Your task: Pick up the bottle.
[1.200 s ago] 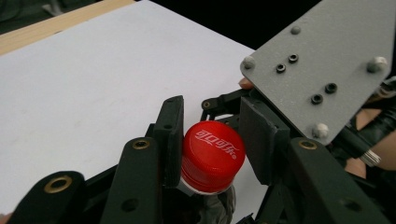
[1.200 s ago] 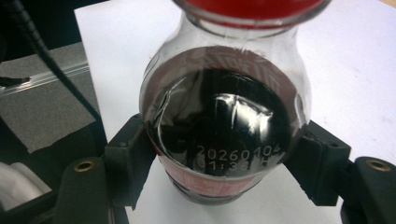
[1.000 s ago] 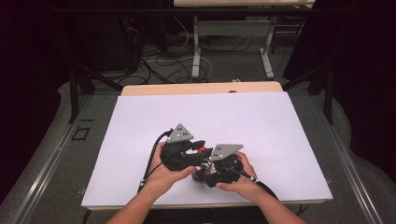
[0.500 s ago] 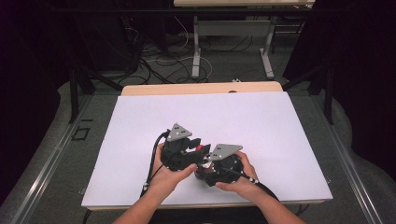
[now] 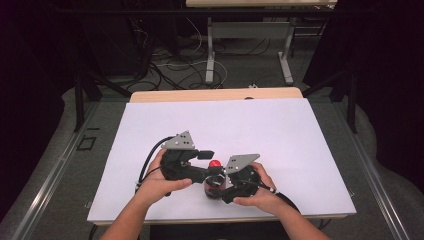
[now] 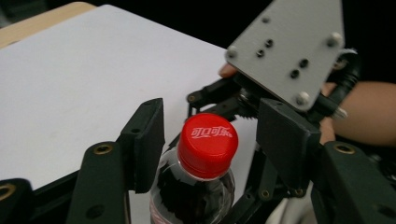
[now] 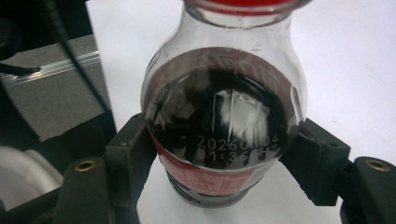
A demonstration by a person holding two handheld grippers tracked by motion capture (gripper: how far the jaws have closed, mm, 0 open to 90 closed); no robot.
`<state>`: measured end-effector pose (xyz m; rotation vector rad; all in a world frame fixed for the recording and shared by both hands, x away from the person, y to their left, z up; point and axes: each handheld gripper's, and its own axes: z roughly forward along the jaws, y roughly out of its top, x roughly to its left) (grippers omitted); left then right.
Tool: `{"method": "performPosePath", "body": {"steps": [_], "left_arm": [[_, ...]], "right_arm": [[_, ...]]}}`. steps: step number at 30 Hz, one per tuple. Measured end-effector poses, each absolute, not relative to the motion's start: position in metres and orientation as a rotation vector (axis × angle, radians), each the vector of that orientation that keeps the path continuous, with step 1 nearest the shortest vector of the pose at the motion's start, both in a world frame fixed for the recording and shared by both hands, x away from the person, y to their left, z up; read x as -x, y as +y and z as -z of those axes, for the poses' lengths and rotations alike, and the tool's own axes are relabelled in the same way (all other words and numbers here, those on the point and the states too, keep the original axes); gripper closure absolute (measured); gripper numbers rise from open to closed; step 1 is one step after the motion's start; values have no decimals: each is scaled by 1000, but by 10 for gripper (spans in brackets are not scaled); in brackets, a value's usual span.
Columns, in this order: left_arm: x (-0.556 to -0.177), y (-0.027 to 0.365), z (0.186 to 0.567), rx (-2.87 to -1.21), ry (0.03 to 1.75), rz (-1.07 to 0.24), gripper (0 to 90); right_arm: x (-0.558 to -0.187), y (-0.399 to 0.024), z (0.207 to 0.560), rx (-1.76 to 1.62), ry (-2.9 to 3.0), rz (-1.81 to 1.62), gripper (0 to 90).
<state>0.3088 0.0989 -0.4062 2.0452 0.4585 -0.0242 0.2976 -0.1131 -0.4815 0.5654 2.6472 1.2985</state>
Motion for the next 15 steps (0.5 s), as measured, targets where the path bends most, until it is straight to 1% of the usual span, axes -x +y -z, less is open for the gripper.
{"method": "performPosePath", "body": {"steps": [3,4,5,6,8,12,15], "left_arm": [[-312,99,408,-2052,436,48,485],[-313,98,409,-2056,436,58,485],[-314,98,410,-2059,433,60,542],[-315,98,410,-2055,439,55,542],[-315,97,412,-2051,427,68,603],[-314,98,412,-2061,421,60,613],[-311,97,412,-2058,436,27,616]], "right_arm": [[-296,-111,483,-544,2657,-1302,301],[-296,-111,483,-544,2657,-1302,301],[-295,-110,483,-546,2670,-1294,302],[-295,-110,483,-546,2670,-1294,302],[-296,-109,484,-523,2669,-1294,301],[-296,-109,485,-523,2678,-1291,302],[-296,-109,485,-527,2673,-1290,303]]}}
